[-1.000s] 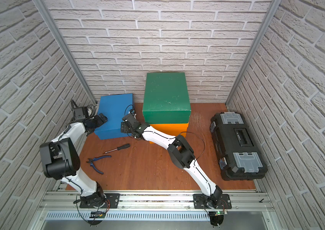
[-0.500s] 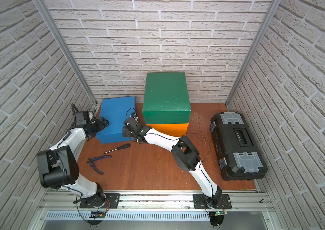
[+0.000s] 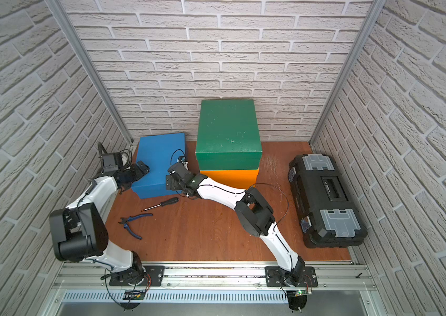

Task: Stack the shoeboxes
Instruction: Move the shoebox to the center of the board, then pick up the shoebox from the center of the board.

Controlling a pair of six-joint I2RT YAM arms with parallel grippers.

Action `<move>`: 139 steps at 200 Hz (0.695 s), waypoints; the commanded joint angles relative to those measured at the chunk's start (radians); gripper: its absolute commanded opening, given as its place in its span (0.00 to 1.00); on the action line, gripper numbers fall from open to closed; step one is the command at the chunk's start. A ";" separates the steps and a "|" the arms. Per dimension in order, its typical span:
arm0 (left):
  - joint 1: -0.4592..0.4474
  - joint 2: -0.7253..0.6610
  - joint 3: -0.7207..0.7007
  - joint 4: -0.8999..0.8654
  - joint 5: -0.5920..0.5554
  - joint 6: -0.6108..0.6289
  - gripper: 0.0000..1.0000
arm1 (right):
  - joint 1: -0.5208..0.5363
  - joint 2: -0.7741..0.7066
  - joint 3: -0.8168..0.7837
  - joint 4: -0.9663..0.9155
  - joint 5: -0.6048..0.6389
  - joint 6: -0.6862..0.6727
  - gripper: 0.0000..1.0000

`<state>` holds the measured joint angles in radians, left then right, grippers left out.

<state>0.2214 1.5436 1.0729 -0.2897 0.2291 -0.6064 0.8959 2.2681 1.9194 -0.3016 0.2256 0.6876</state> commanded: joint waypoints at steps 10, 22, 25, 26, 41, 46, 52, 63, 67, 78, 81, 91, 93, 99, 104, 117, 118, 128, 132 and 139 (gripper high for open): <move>-0.011 0.008 0.100 -0.028 0.004 0.003 0.98 | 0.002 -0.038 0.062 -0.039 0.047 -0.047 1.00; -0.010 0.025 0.139 -0.051 0.004 0.014 0.98 | 0.000 -0.027 0.089 -0.046 0.056 -0.058 1.00; -0.011 0.029 0.148 -0.056 0.004 0.018 0.98 | 0.000 -0.023 0.095 -0.049 0.060 -0.061 1.00; -0.010 0.029 0.152 -0.057 0.004 0.018 0.98 | 0.000 -0.021 0.100 -0.050 0.061 -0.061 1.00; -0.010 0.044 0.188 -0.080 0.001 0.032 0.98 | -0.001 0.002 0.144 -0.072 0.073 -0.074 1.00; -0.010 0.048 0.200 -0.084 0.000 0.038 0.98 | -0.001 0.010 0.156 -0.079 0.079 -0.076 1.00; -0.010 0.052 0.211 -0.090 -0.003 0.044 0.98 | -0.002 0.018 0.168 -0.083 0.085 -0.080 1.00; -0.010 0.064 0.234 -0.104 -0.011 0.058 0.98 | -0.003 0.029 0.182 -0.081 0.092 -0.083 1.00; -0.010 0.069 0.243 -0.108 -0.013 0.062 0.98 | -0.003 0.035 0.186 -0.079 0.094 -0.086 1.00; -0.008 0.086 0.266 -0.124 -0.020 0.078 0.98 | -0.009 0.046 0.196 -0.071 0.095 -0.091 1.00; -0.009 0.091 0.273 -0.128 -0.020 0.082 0.98 | -0.009 0.049 0.198 -0.068 0.095 -0.091 1.00; -0.007 0.110 0.288 -0.134 -0.018 0.095 0.98 | -0.015 0.061 0.206 -0.062 0.092 -0.092 1.00; -0.008 0.112 0.291 -0.134 -0.017 0.097 0.98 | -0.016 0.064 0.210 -0.062 0.092 -0.093 1.00; -0.007 0.125 0.299 -0.136 -0.019 0.102 0.98 | -0.020 0.075 0.220 -0.066 0.089 -0.089 1.00; -0.004 0.134 0.306 -0.139 -0.021 0.107 0.98 | -0.024 0.083 0.231 -0.069 0.085 -0.086 1.00; 0.003 0.164 0.318 -0.140 -0.019 0.110 0.98 | -0.031 0.102 0.253 -0.075 0.083 -0.082 1.00; 0.004 0.166 0.318 -0.141 -0.019 0.110 0.98 | -0.032 0.103 0.254 -0.076 0.084 -0.082 1.00; 0.010 0.185 0.325 -0.135 -0.015 0.111 0.98 | -0.034 0.117 0.268 -0.076 0.086 -0.080 1.00; 0.013 0.193 0.326 -0.133 -0.010 0.112 0.98 | -0.037 0.123 0.273 -0.075 0.088 -0.080 1.00; 0.016 0.206 0.327 -0.124 -0.003 0.111 0.98 | -0.039 0.132 0.283 -0.075 0.089 -0.080 1.00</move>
<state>0.2230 1.7077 1.3754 -0.4099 0.2226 -0.5224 0.8719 2.3707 2.1643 -0.3790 0.2962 0.6132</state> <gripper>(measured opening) 0.982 0.997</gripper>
